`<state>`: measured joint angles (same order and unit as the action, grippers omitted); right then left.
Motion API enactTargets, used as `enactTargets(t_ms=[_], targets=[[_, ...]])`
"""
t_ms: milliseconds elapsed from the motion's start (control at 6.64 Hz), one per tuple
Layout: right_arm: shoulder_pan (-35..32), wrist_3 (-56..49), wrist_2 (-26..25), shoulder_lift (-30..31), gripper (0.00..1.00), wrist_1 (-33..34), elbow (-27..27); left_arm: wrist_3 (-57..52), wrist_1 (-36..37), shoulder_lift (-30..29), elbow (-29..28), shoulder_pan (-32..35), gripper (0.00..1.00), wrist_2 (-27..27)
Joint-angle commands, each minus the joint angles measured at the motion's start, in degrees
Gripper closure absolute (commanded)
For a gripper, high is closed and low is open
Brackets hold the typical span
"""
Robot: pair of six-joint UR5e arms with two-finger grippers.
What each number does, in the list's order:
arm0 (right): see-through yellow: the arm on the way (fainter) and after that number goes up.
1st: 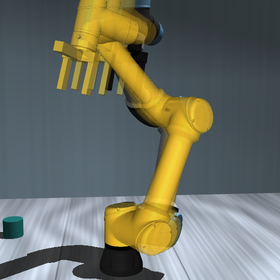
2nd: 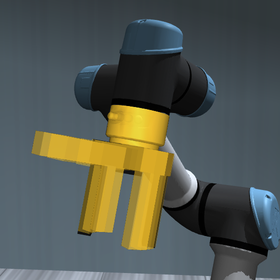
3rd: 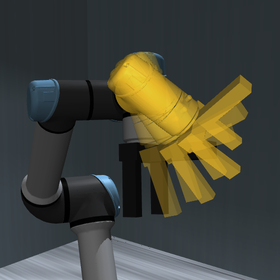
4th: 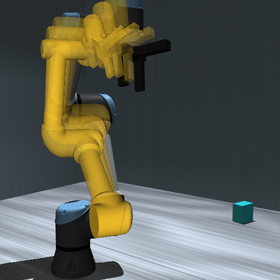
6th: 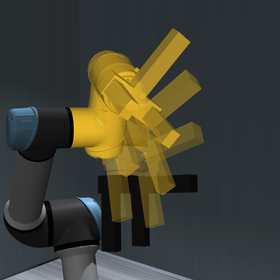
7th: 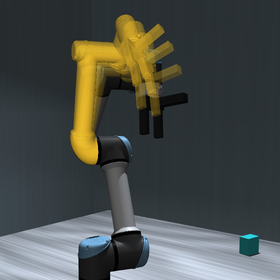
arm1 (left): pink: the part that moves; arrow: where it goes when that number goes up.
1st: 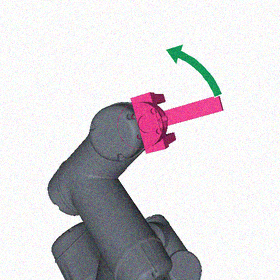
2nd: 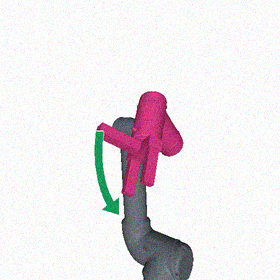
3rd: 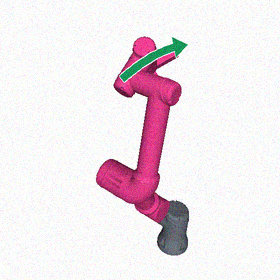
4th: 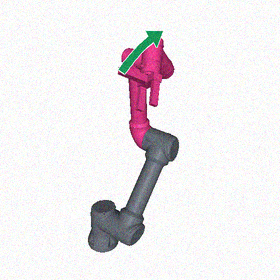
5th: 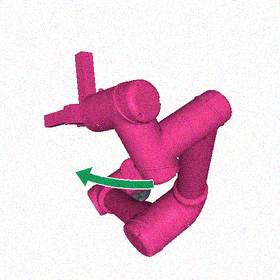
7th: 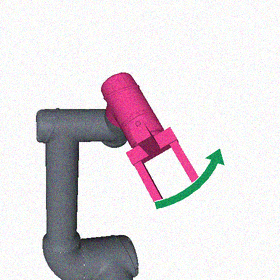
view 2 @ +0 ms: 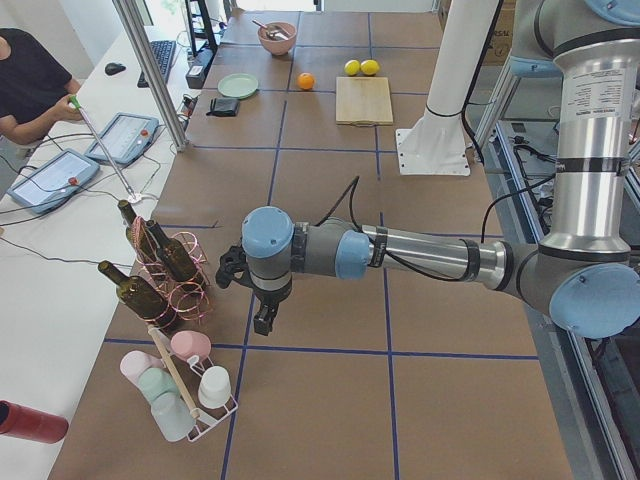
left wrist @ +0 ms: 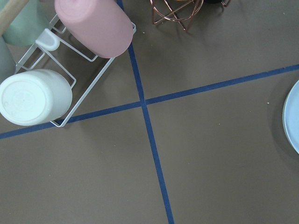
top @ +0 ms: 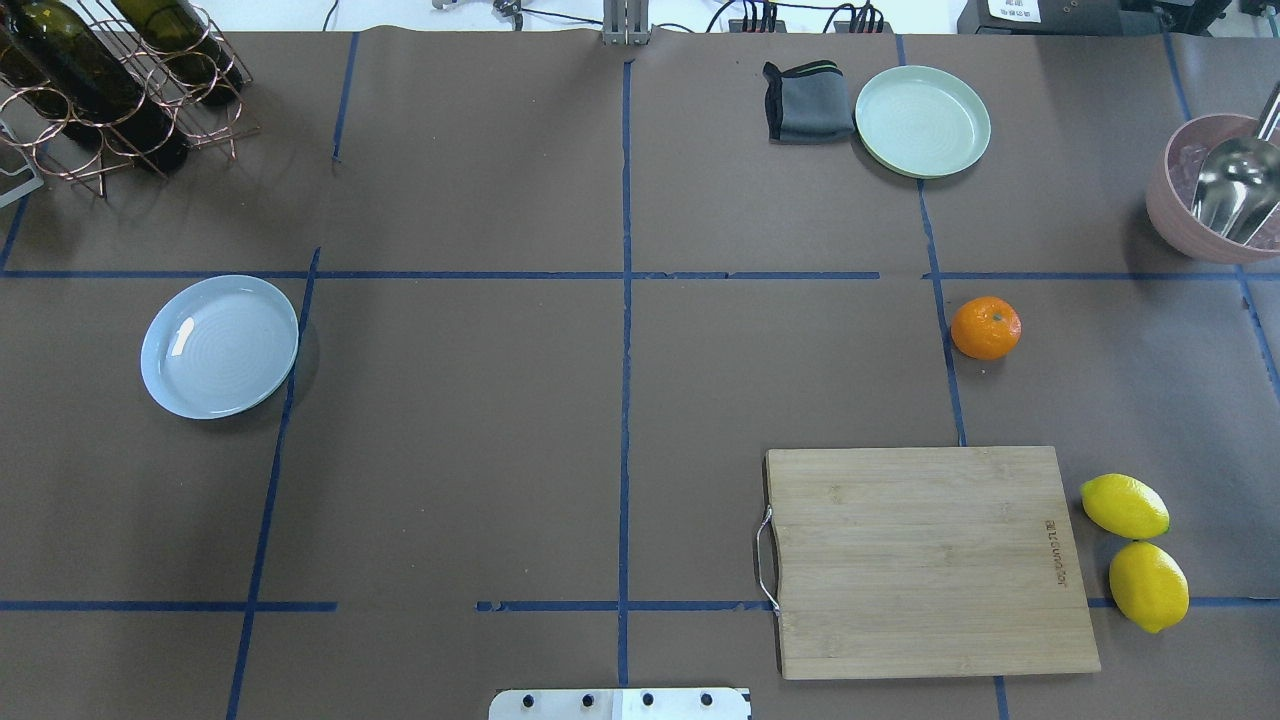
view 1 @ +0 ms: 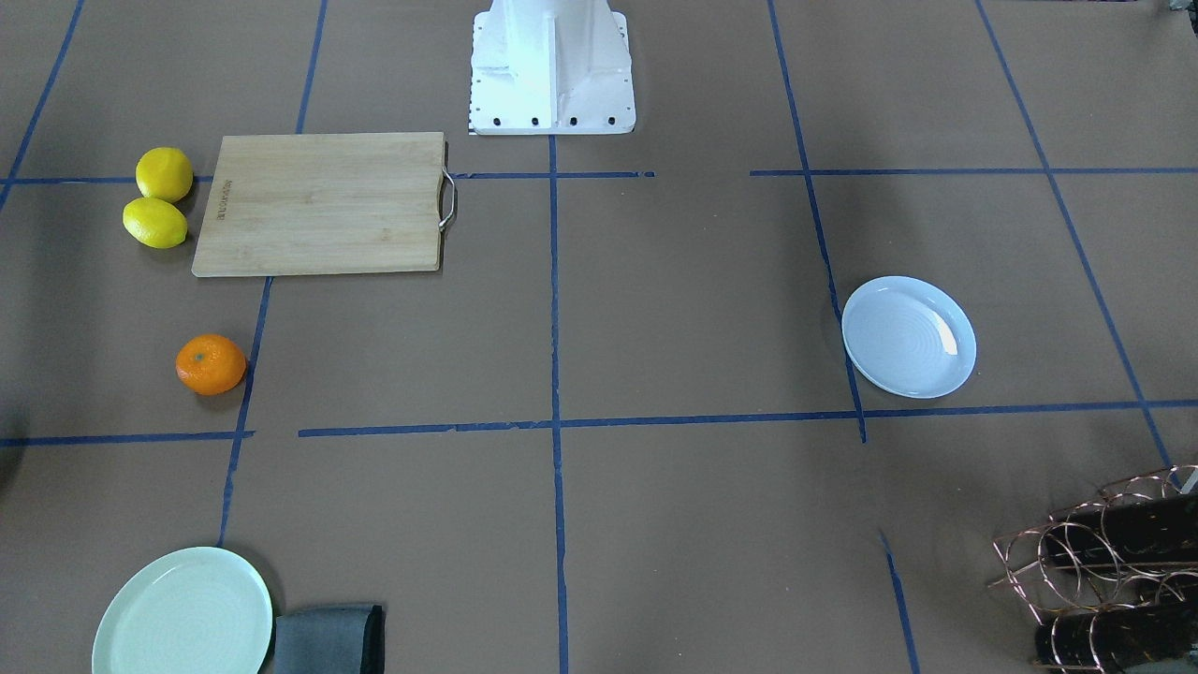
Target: Pick orange to plate
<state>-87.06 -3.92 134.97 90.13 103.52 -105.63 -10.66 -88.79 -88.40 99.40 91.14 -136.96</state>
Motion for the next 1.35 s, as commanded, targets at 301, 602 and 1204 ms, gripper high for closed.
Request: enactTargets(t_ms=[301, 602, 1204], targets=[[0.0, -0.5, -0.2, 0.2, 0.00, -0.1, 0.3, -3.7, -2.1, 1.7, 0.7, -0.7, 0.00, 0.3], [0.0, 0.0, 0.0, 0.2, 0.00, -0.2, 0.4, -4.3, -6.0, 2.5, -0.8, -0.7, 0.00, -0.3], [0.1, 0.5, 0.6, 0.5, 0.00, -0.2, 0.3, 31.3, -22.9, 2.0, -1.8, -17.5, 0.00, -2.6]])
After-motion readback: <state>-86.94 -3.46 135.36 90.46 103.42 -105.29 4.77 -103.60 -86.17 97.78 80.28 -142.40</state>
